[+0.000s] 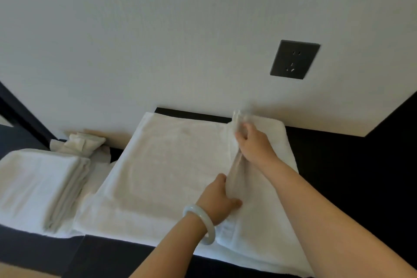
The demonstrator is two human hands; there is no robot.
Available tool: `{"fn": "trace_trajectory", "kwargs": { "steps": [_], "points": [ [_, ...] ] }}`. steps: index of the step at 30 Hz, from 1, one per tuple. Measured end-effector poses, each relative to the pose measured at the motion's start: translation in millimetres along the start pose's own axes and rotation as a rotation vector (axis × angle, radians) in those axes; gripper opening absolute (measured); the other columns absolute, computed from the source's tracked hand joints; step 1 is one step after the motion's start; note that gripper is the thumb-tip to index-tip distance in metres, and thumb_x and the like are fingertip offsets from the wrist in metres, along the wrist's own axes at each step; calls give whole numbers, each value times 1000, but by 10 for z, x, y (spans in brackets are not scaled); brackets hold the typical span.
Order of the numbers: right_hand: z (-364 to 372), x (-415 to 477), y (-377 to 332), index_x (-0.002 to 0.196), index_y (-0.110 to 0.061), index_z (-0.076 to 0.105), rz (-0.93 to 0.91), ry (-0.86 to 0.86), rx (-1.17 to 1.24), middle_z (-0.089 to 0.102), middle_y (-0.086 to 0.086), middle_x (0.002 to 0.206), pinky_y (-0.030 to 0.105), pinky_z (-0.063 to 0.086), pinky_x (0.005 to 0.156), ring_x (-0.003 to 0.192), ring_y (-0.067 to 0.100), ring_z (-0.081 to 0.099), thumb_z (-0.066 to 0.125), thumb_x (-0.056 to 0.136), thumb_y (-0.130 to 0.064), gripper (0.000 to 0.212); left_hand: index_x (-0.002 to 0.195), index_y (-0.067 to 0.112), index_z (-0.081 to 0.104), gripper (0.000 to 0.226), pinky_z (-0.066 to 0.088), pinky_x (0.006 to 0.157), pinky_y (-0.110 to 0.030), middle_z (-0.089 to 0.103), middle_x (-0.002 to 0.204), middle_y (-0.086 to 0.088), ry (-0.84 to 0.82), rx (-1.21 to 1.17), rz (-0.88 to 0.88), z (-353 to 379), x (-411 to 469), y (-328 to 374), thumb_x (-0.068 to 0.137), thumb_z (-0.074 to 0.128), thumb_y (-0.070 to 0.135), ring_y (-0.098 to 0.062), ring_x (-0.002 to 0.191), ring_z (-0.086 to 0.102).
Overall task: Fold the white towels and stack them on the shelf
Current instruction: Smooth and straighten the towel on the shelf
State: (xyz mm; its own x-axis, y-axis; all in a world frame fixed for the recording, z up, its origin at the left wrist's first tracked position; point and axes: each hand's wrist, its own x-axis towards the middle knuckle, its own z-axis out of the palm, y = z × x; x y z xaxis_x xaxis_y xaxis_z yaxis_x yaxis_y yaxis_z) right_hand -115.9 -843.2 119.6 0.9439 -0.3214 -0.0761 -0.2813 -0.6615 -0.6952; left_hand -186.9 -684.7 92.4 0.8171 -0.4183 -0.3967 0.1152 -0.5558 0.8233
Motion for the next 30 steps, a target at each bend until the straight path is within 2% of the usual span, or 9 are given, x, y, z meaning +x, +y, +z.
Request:
{"fn": "trace_trajectory", "kwargs": {
  "steps": [2,5,8,11,16,20,23,27,30],
  "points": [
    [67,-24,61,140,-12,46,-26,-56,-149,59,12,127,40,45,94,119,31,54,40,104,-38,46,112,23,49,35,45,66,-16,61,103,8,-45,21,-48,-11,1,-74,85,71,28,-7,87,59],
    [143,-65,287,153,-14,30,-53,-66,-527,32,10,158,44,22,117,146,29,27,30,106,-41,54,108,25,52,31,51,76,-21,63,103,9,-71,-7,-90,-24,32,-146,84,72,30,-8,92,62],
    [201,-87,517,159,-25,6,-97,-170,-575,-2,1,167,40,-5,122,153,18,-5,21,106,-47,60,106,25,54,30,56,85,-31,65,103,7,-109,10,-104,-66,86,-137,84,73,31,-13,95,64],
    [74,-87,759,159,-24,4,-61,9,-617,-5,2,167,42,-13,120,153,17,-10,12,101,-50,64,100,18,56,26,59,80,-43,68,102,-4,-72,-55,-127,-148,225,-46,85,73,28,-24,93,68],
    [-168,-45,998,160,-25,7,44,-146,-521,-5,-4,167,49,-4,121,153,16,-7,22,105,-51,62,101,7,52,28,56,86,-50,67,103,-16,115,-222,-149,-291,685,242,88,71,23,-33,92,68],
    [-391,133,977,147,-11,43,16,129,-202,41,10,154,43,30,115,142,29,35,46,103,-23,46,81,8,56,21,54,91,-52,65,97,-18,195,-332,-139,-403,1075,461,86,73,20,-38,96,66],
    [-595,328,966,144,-11,49,81,170,-40,51,9,145,32,36,105,135,27,45,47,102,-14,41,108,-5,62,39,52,95,-50,68,107,-24,188,-456,-164,-452,1318,575,81,78,19,-40,101,66],
    [-739,625,808,150,-19,40,-5,-105,109,45,-2,151,13,33,103,141,14,37,37,91,15,68,119,4,66,39,52,97,-49,71,108,-18,6,-550,-64,-430,1488,680,83,76,14,-37,103,67],
    [-788,808,673,151,-20,35,-78,-335,123,48,-3,145,19,43,101,136,12,41,30,77,30,90,113,8,70,31,55,91,-46,72,107,-16,-162,-535,162,-401,1491,739,84,69,0,-32,99,69]
  ]
}}
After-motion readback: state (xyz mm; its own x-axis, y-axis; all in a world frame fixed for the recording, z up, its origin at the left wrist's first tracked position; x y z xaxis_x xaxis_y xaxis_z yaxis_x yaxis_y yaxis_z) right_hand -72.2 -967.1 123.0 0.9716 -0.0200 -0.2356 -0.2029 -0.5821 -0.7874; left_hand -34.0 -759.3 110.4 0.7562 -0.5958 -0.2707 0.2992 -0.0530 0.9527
